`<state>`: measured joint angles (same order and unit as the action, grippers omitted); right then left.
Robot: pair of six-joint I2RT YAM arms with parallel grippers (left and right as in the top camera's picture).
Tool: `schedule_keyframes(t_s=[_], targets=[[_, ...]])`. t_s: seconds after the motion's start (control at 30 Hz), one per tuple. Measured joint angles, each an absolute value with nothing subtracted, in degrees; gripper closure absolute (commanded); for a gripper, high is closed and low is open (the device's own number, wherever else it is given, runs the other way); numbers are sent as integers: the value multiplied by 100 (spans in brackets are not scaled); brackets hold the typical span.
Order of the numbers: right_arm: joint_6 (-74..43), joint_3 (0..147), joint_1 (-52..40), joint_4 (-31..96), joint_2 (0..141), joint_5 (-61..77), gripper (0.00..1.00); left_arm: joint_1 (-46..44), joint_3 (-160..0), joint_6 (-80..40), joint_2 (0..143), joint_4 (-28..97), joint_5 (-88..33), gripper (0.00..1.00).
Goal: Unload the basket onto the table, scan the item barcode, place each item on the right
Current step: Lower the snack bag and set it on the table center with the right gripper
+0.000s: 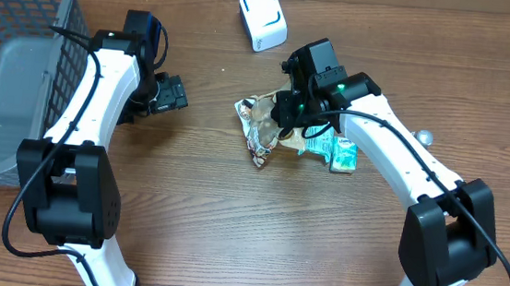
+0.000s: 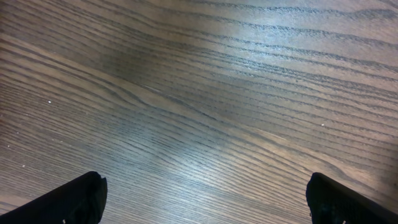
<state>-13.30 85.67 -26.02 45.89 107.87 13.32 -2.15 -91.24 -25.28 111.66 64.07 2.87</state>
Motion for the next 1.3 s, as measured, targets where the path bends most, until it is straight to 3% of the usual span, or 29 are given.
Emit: schedule_keyframes(t_s=[0.4,0.73,0.8,0.87,0.93,0.97,1.3], targets=[[-1708,8567,-2602,4652,10792,1358,95,-215,-9124,-2528,11166,6407,287,0],[-1907,8565,-2602,4788,11201,1131,86,-226,-9124,-2528,11166,6407,290,0],[-1940,8558,-2602,4807,11222,1046,76,-226,-9124,-2528,11166,6407,287,1],[-1975,8558,-2602,4799,11222,969,54,-226,-9124,-2528,11166,6410,287,0],[-1986,8556,-2602,4831,11222,845,22,-226,-9124,-2528,11166,6407,290,1],[-1968,8556,-2600,4862,11222,746,0,-226,-9124,-2528,11166,6410,287,0],[-1949,8556,-2602,4908,11222,95,0,-226,-9124,-2528,11166,6407,287,0]])
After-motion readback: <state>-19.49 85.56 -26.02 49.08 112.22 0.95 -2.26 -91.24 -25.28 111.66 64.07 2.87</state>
